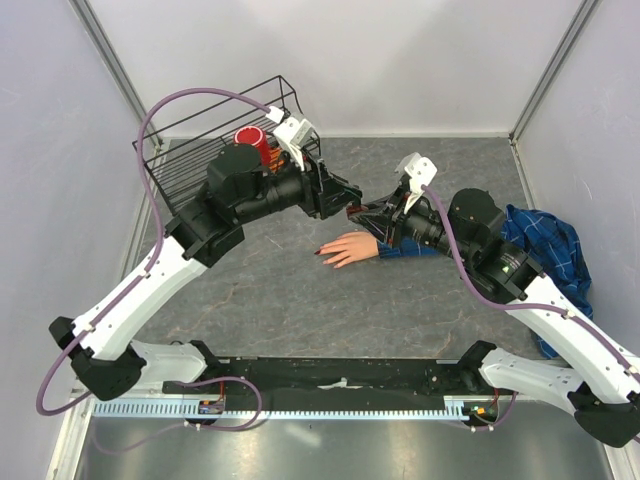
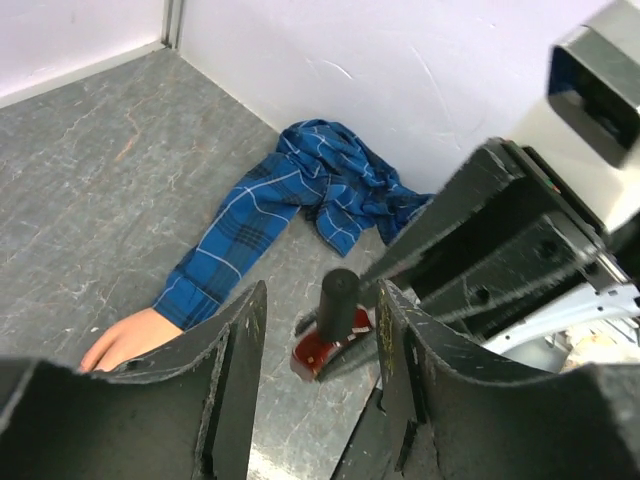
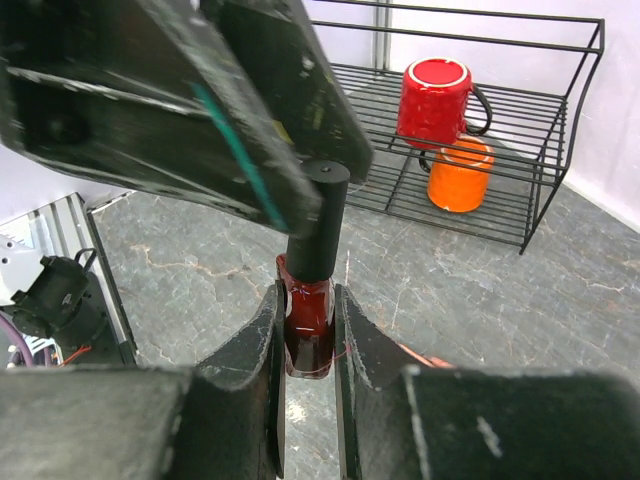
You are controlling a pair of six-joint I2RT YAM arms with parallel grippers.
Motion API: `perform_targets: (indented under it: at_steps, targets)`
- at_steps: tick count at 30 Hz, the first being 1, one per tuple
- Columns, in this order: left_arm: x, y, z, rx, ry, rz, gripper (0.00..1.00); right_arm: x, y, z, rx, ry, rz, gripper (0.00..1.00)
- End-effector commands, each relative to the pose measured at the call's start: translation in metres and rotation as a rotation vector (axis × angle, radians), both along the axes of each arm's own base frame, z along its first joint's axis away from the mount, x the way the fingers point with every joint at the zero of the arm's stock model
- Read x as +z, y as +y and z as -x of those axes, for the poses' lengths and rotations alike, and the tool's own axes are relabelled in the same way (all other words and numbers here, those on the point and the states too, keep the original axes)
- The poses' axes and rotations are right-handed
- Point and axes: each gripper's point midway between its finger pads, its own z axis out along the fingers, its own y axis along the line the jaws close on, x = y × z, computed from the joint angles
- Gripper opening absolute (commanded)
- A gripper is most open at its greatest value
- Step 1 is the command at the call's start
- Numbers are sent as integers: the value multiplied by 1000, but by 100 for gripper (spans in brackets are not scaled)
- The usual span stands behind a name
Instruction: Paint the nails
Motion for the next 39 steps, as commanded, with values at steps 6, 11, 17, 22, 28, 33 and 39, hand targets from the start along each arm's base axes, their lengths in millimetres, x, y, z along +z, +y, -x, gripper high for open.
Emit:
perform_targets:
  at_steps: [6, 11, 17, 22, 28, 33, 39]
  targets:
    - [14, -13, -6, 10, 1, 25, 49, 37, -9, 4, -25, -78, -70, 0]
    - [13, -26, 14, -132, 5, 53, 35, 40, -10, 5, -26, -77, -83, 0]
    - [17, -35, 76, -560, -49, 123, 2, 61, -10, 27, 53, -107, -157, 0]
    - [-11, -9, 140, -1036, -67, 145, 2, 89, 8, 142, 704, -195, -244, 0]
    - [1, 1, 146, -1077, -109, 135, 2, 99, 5, 157, 778, -161, -299, 0]
    - [12, -5, 107, -815, -125, 93, 48, 87, 12, 124, 610, -131, -264, 0]
    - [18, 20, 54, -374, -133, 43, 91, 53, 10, 68, 322, -74, -131, 0]
